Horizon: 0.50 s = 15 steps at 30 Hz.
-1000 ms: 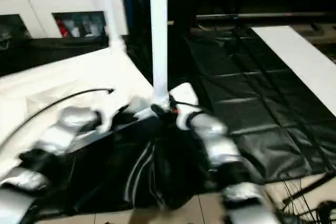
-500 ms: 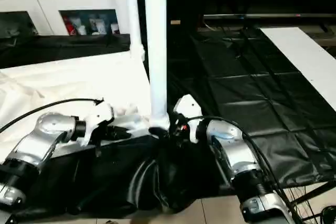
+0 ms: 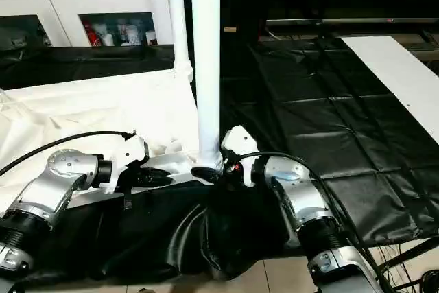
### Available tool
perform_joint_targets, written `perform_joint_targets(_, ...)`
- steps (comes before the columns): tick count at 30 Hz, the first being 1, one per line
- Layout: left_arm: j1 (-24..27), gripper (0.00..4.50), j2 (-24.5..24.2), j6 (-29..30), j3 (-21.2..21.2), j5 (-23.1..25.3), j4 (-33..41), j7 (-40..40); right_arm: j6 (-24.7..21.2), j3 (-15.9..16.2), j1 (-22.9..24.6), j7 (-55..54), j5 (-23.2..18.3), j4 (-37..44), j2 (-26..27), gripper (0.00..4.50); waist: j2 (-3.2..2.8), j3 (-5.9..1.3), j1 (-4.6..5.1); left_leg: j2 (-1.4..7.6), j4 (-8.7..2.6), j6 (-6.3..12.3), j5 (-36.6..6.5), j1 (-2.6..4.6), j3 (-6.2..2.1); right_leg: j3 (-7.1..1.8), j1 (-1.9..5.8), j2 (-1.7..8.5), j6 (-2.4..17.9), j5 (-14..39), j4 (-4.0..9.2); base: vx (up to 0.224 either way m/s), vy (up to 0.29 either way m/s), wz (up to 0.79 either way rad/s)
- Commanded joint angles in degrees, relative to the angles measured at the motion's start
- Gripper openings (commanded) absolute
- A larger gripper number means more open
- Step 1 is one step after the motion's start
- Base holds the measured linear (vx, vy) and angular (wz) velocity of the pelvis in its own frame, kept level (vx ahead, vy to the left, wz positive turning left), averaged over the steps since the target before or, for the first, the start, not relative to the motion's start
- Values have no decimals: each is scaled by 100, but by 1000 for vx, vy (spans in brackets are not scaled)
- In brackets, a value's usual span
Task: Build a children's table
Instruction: Rotate leg to tighten
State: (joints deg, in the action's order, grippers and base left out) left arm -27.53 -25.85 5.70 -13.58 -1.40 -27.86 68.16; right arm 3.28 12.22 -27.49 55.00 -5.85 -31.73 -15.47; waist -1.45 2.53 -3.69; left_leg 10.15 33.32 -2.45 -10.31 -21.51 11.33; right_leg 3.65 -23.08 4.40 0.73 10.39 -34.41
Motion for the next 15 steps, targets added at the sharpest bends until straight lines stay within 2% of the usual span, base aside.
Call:
perform_joint_targets(1, 15, 0, 66, -169, -23, -100, -7, 73, 92, 81, -79, 95, 112, -121, -12, 300, 23, -347, -9, 327, -349, 335, -1083, 88, -136, -274, 273, 409, 1367, 1025, 362, 0, 0, 0)
perform_joint_targets(4, 8, 0, 64, -165, -33, -95, -8, 67, 160, 71, -108, 105, 128, -207, -11, 273, 24, -354, -5, 331, -348, 324, -1090, 89, -139, -274, 275, 409, 1373, 972, 353, 0, 0, 0)
perform_joint_targets(10, -27, 0, 65, -193, -50, -67, -57, 60, 245, 82, -135, 102, 156, -311, -10, 265, 9, -357, -4, 325, -341, 324, -1126, 88, -137, -271, 279, 406, 1403, 943, 353, 0, 0, 0)
perform_joint_targets(15, -43, 0, 70, -227, -69, -21, -87, 13, 290, 80, -149, -10, 196, -461, 61, 265, 21, -346, 6, 324, -345, 310, -1191, 84, -141, -273, 275, 408, 1385, 1064, 359, 0, 0, 0)
